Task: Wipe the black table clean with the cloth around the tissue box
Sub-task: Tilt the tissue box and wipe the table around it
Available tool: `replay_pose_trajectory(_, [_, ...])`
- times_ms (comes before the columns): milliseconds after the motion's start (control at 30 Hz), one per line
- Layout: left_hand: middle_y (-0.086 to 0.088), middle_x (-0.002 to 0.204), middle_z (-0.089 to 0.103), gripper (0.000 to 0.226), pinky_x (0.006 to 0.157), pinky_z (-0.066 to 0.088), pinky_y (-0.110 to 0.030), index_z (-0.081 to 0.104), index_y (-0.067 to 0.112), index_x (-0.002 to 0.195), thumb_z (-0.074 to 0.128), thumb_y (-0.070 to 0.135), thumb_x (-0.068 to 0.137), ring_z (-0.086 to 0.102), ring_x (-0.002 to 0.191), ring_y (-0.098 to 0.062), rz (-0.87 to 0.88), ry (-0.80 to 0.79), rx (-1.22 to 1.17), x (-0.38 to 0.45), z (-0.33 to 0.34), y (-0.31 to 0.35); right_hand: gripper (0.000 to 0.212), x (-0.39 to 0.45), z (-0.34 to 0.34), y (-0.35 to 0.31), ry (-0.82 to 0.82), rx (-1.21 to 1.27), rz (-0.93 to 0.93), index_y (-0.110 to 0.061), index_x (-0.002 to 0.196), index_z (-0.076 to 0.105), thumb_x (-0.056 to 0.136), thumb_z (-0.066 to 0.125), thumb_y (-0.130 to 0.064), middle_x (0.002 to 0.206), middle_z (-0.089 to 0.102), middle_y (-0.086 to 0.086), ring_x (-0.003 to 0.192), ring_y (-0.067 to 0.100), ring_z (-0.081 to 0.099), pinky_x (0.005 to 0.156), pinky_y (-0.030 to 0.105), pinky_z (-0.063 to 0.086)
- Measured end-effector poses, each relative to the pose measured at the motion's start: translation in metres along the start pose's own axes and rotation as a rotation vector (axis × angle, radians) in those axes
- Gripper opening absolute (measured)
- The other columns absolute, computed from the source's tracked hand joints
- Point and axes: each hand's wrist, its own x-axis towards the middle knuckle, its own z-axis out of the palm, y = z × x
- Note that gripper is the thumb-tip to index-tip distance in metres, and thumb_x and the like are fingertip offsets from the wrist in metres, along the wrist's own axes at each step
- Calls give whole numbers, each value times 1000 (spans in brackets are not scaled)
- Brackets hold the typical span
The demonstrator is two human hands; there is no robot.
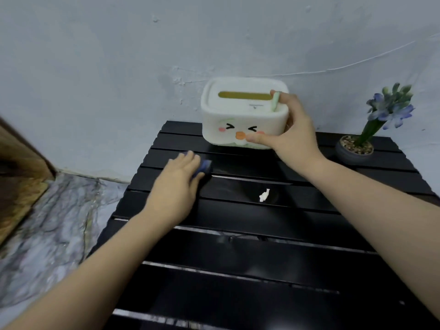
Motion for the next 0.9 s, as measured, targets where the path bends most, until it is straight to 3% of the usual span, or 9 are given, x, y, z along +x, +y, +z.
replay_pose_trajectory(167, [7,148,47,43,120,18,-19,54,19,140,56,25,98,35,143,-5,287,-193,-247,-43,-8,32,93,-1,20,9,-38,-10,56,-30,130,55,48,97,-44,124,62,-17,117,4,60,103,27,50])
replay_pose_trajectory(267, [15,141,54,39,115,26,-12,57,25,136,57,24,98,40,135,8,154,-224,-501,-49,-20,32,100,-2,25,8,-85,-57,103,-34,132,52,44,93,-55,125,63,-12,114,7,61,100,27,52])
replay_pose_trajectory(367, [16,134,59,34,107,31,-6,62,25,131,58,22,97,48,129,6,-23,-39,-589,-46,-29,23,110,-3,18,3,-145,-93,160,-37,145,39,50,94,-48,136,56,-13,122,9,57,106,33,48])
replay_pose_trajectory(433, [13,135,57,34,106,29,-5,62,21,131,57,21,98,46,134,-2,-115,83,-534,-41,-31,12,121,-7,8,-6,-194,-139,203,-35,155,21,59,94,-43,144,45,-19,130,3,45,110,24,38])
replay_pose_trajectory(500, [2,136,59,32,112,31,-20,63,15,129,53,20,99,45,137,-17,-174,152,-416,-36,-33,-2,117,-19,-5,-17,-200,-230,251,-32,157,14,68,88,-50,155,36,-13,140,6,33,112,24,28])
replay_pose_trajectory(600, [-17,124,56,28,103,39,-51,57,-1,118,45,18,101,47,116,-38,-182,160,-5,-29,-24,-21,78,-67,-41,-38,-198,-391,210,-24,152,34,88,68,-52,160,35,-5,147,10,30,121,36,27])
replay_pose_trajectory(667, [-26,139,46,43,107,34,-50,46,-6,133,41,23,102,41,126,-42,-251,110,183,-27,-14,-17,56,-122,-76,-53,-244,-532,135,-31,144,46,94,56,-54,158,37,-13,146,-2,27,119,30,27])
replay_pose_trajectory(767, [-29,147,39,50,111,30,-48,40,-8,140,38,25,103,37,134,-42,-210,75,215,-25,4,16,51,-215,-138,-72,-303,-767,127,-38,144,44,96,47,-58,158,31,-24,147,-13,13,122,22,17])
replay_pose_trajectory(900, [-25,149,41,48,116,26,-42,43,-5,141,38,24,103,37,138,-38,41,27,168,-28,35,82,65,-312,-198,-90,-166,-899,454,-31,150,38,91,48,-56,162,28,-13,152,0,10,123,23,0])
